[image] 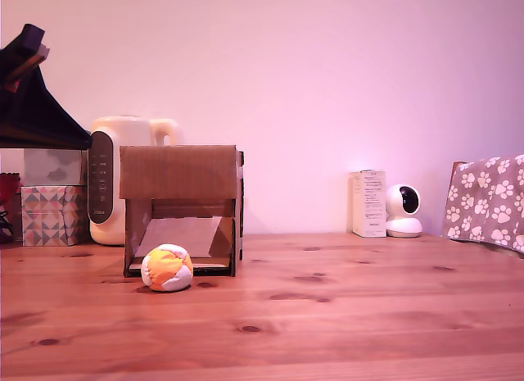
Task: Drop the footbag into the cardboard dice tower
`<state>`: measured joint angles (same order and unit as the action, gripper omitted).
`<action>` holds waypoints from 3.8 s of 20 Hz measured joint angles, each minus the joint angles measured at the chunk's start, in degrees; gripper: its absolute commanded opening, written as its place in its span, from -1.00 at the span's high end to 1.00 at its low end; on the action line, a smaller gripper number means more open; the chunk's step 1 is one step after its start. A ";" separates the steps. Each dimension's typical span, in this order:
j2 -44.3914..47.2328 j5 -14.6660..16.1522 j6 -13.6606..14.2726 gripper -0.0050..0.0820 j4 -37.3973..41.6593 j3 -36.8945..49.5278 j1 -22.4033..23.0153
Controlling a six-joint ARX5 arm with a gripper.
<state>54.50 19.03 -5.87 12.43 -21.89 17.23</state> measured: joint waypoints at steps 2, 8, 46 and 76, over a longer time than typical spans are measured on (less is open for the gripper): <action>0.00 0.00 0.00 0.93 0.00 0.00 0.00; 0.00 0.00 -1.33 0.93 0.00 0.00 0.00; 42.75 -15.67 3.48 -0.78 31.36 -7.41 7.89; 34.23 -7.50 1.25 0.57 -2.23 -22.40 4.50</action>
<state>88.73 11.53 -4.62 10.20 -44.29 21.74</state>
